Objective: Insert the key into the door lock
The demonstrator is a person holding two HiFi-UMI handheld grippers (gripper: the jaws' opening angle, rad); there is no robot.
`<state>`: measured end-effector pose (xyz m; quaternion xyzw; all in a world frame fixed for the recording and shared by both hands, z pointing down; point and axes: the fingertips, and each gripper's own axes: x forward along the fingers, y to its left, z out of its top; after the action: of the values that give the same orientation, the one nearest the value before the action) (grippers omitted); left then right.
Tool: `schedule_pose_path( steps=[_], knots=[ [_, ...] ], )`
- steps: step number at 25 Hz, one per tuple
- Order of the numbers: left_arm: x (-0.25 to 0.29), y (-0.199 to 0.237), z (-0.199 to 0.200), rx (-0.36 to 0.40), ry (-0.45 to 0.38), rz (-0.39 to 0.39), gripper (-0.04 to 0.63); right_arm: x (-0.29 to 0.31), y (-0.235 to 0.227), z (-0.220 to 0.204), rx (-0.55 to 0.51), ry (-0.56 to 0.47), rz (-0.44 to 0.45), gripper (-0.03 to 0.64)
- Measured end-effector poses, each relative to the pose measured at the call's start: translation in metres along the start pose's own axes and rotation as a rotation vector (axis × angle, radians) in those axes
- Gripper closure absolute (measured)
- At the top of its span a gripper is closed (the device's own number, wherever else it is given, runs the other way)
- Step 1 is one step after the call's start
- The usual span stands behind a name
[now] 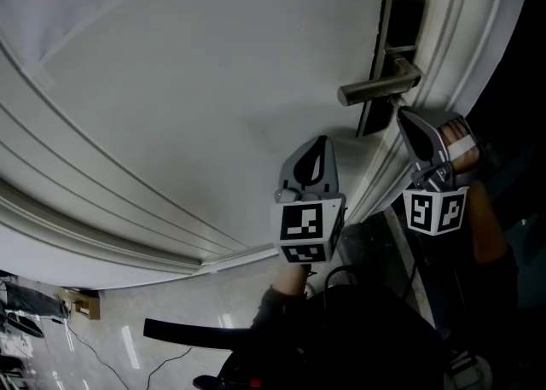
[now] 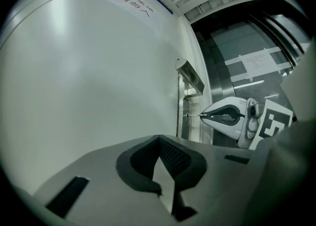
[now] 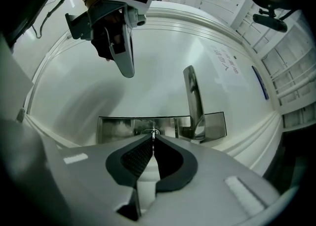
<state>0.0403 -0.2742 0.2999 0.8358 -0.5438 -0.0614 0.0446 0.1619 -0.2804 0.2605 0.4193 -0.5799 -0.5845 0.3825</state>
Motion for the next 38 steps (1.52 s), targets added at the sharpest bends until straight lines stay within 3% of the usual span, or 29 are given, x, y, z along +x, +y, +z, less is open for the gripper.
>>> schedule_pose_path(
  steps=[38],
  knots=[
    [0.004,-0.005,0.011,0.007,-0.024,-0.021,0.595,0.008,-0.002,-0.001,-0.038,0.011,0.021,0.605]
  ],
)
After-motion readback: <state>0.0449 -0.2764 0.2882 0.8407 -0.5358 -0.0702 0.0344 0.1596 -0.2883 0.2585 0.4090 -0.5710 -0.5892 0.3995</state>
